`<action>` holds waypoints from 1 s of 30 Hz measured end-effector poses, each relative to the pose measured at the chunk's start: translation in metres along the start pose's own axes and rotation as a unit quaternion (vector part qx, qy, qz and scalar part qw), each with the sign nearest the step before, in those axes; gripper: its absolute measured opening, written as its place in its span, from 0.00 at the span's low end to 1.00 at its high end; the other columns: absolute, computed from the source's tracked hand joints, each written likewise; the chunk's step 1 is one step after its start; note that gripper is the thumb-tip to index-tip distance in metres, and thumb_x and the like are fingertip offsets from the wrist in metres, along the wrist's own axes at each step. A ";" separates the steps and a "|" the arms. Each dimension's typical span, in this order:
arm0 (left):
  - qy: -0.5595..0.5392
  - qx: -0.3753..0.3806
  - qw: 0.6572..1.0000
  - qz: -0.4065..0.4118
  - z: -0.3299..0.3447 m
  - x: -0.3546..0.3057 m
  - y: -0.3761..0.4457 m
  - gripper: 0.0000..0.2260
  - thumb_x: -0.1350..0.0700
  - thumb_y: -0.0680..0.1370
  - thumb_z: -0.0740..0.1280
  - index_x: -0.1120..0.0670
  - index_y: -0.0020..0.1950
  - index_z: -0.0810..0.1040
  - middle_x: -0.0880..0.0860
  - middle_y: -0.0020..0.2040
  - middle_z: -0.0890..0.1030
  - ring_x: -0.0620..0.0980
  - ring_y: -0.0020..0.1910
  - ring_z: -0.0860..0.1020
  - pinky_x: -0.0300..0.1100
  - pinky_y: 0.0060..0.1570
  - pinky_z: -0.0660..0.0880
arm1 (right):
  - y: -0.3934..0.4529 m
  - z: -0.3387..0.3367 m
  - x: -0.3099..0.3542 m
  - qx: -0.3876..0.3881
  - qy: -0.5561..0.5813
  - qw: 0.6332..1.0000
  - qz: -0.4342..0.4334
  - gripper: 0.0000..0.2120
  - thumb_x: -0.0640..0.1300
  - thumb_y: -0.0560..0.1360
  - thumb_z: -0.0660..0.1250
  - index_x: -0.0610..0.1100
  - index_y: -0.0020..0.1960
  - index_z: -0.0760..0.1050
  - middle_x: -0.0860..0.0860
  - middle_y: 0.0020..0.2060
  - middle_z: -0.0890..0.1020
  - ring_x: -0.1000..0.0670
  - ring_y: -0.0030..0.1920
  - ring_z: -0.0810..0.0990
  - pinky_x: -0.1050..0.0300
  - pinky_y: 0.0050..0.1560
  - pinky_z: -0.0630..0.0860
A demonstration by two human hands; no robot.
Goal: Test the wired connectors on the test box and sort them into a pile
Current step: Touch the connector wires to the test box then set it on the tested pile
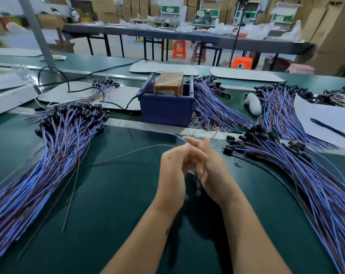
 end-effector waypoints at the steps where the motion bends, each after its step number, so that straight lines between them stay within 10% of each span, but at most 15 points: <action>1: -0.011 0.020 0.999 -0.036 0.001 0.004 -0.001 0.18 0.55 0.74 0.56 0.56 0.30 0.81 0.52 0.23 0.71 0.48 0.26 0.71 0.39 0.31 0.69 | 0.001 0.001 -0.001 0.016 0.003 1.000 0.016 0.21 0.58 0.79 0.56 0.46 0.61 0.78 0.33 0.38 0.74 0.42 0.44 0.74 0.52 0.50 0.72; 6: -0.093 0.104 0.971 -0.194 -0.010 0.005 0.004 0.19 0.51 0.73 0.59 0.56 0.25 0.75 0.53 0.20 0.65 0.49 0.24 0.67 0.41 0.34 0.69 | 0.004 0.001 -0.001 -0.019 0.016 1.000 0.003 0.14 0.49 0.82 0.58 0.44 0.61 0.75 0.48 0.29 0.80 0.50 0.21 0.73 0.64 0.21 0.63; 9: -0.001 0.094 0.975 -0.200 -0.026 0.003 0.008 0.18 0.50 0.74 0.59 0.55 0.27 0.78 0.60 0.30 0.74 0.52 0.30 0.76 0.41 0.40 0.76 | 0.005 -0.004 0.002 -0.059 0.056 0.996 -0.024 0.15 0.45 0.84 0.54 0.37 0.62 0.72 0.47 0.30 0.81 0.48 0.25 0.77 0.58 0.26 0.71; 15: 0.110 -0.199 0.966 -0.119 -0.064 0.004 0.020 0.18 0.56 0.82 0.59 0.51 0.37 0.84 0.49 0.36 0.83 0.48 0.44 0.81 0.45 0.57 0.74 | 0.001 0.005 0.000 -0.023 0.092 0.994 -0.046 0.13 0.40 0.84 0.52 0.40 0.57 0.75 0.48 0.31 0.81 0.52 0.33 0.80 0.59 0.41 0.79; 21: 0.171 -0.139 0.966 -0.136 -0.061 0.014 0.017 0.13 0.56 0.83 0.61 0.53 0.48 0.85 0.49 0.39 0.85 0.46 0.35 0.80 0.41 0.35 0.77 | -0.005 0.032 -0.013 -0.046 -0.198 0.976 -0.076 0.11 0.37 0.83 0.56 0.44 0.52 0.76 0.52 0.34 0.79 0.56 0.33 0.76 0.64 0.36 0.74; 27: 0.134 -0.152 0.972 -0.119 -0.066 0.012 0.018 0.07 0.61 0.78 0.68 0.51 0.47 0.84 0.49 0.42 0.86 0.44 0.45 0.83 0.39 0.52 0.79 | -0.009 0.037 -0.010 -0.087 -0.323 0.932 -0.141 0.09 0.42 0.81 0.60 0.47 0.47 0.78 0.50 0.41 0.77 0.55 0.42 0.73 0.62 0.46 0.70; 30: 0.165 -0.130 0.972 -0.109 -0.062 0.012 0.016 0.07 0.62 0.77 0.70 0.51 0.45 0.84 0.48 0.40 0.86 0.41 0.41 0.83 0.33 0.44 0.77 | -0.008 0.033 -0.008 -0.135 -0.298 0.937 -0.119 0.14 0.46 0.80 0.63 0.49 0.36 0.73 0.50 0.40 0.74 0.55 0.39 0.72 0.61 0.44 0.68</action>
Point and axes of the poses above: each hand's wrist, its own y-axis towards the middle knuckle, its own z-axis out of the palm, x = y × z, the point moved 3 cm from there along y, towards the middle knuckle
